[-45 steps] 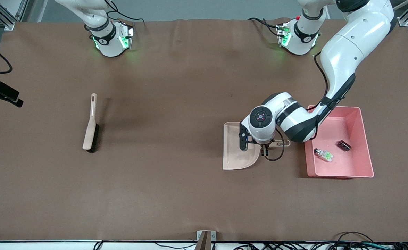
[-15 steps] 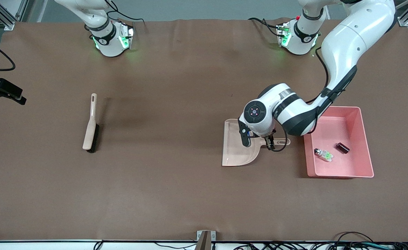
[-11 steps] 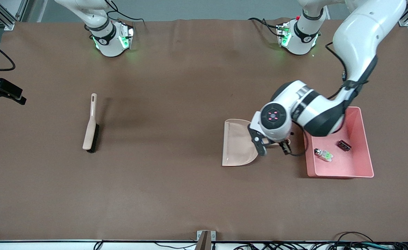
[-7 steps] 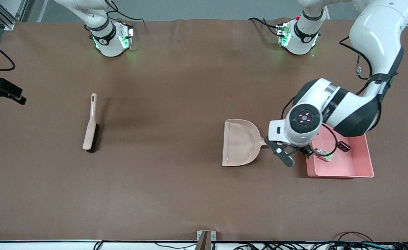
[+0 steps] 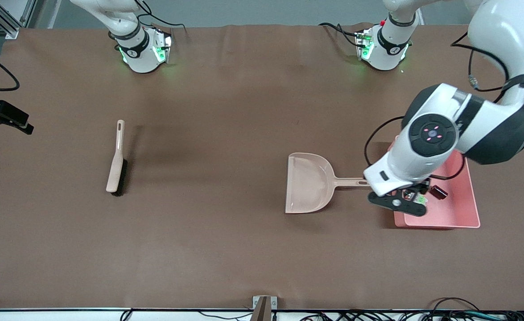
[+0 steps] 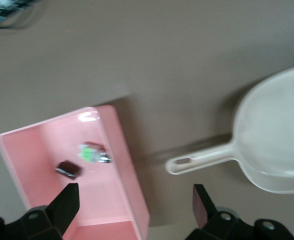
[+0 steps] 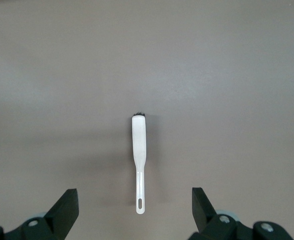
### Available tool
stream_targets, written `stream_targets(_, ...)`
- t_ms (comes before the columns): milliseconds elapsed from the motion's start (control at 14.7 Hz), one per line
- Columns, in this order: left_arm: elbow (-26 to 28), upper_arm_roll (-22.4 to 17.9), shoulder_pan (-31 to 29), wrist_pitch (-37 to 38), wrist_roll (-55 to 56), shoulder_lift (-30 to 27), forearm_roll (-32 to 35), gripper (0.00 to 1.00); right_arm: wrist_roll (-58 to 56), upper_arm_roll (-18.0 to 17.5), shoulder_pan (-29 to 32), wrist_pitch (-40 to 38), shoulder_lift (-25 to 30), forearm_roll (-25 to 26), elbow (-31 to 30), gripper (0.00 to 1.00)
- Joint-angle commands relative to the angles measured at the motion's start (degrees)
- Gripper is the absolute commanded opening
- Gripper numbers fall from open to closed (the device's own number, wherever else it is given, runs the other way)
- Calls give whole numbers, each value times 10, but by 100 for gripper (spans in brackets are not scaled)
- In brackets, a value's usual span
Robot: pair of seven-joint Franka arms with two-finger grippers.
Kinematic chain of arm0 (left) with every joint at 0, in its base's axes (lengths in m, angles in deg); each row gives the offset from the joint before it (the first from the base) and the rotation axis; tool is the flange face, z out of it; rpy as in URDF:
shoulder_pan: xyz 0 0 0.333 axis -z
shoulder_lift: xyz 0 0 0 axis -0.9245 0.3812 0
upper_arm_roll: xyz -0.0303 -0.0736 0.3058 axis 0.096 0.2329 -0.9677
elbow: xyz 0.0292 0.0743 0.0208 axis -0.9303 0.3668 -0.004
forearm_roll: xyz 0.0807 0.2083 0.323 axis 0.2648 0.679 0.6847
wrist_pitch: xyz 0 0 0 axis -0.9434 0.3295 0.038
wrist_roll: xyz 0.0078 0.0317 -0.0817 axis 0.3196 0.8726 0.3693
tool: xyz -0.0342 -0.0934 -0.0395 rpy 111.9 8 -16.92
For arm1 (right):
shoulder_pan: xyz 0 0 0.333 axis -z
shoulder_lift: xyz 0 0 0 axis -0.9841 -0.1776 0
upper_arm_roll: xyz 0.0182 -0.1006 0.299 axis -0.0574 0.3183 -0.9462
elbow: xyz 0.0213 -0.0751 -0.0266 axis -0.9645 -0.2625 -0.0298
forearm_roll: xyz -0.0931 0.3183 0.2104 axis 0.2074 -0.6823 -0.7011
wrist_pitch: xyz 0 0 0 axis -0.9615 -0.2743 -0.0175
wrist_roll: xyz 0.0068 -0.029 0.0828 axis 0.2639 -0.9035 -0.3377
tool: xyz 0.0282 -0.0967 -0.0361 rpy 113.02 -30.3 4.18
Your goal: Clean e-waste and dump in bin
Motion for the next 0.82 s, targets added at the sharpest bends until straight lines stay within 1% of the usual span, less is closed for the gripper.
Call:
stream_targets(0, 9, -80, 17, -14, 6, -105, -102, 100, -4, -1, -1, -6, -1, 11, 6, 100)
stream_targets(136, 10, -195, 55, -14, 5, -173, -232, 100, -4, -1, -1, -6, -1, 11, 7, 100)
stream_targets(204, 11, -267, 86, -14, 5, -201, -291, 100, -4, -1, -1, -5, -1, 11, 7, 100)
stream_targets(272, 14, -322, 114, -14, 5, -222, -323, 100, -4, -1, -1, -5, -1, 11, 7, 100)
stream_targets(340, 24, -358, 136, -14, 1, -240, -340, 100, -4, -1, -2, -5, -1, 11, 7, 100)
stream_targets(476, 47, -411, 166, -14, -22, -270, -360, 100, -4, -1, -1, -5, -1, 11, 7, 100)
stream_targets(680, 105, -496, 211, -15, -60, -332, -420, 100, -4, -1, -1, -5, -1, 11, 7, 100)
stream_targets(749, 125, -508, 223, -15, -63, -350, -422, 100, -4, -1, -2, -5, -1, 11, 6, 100)
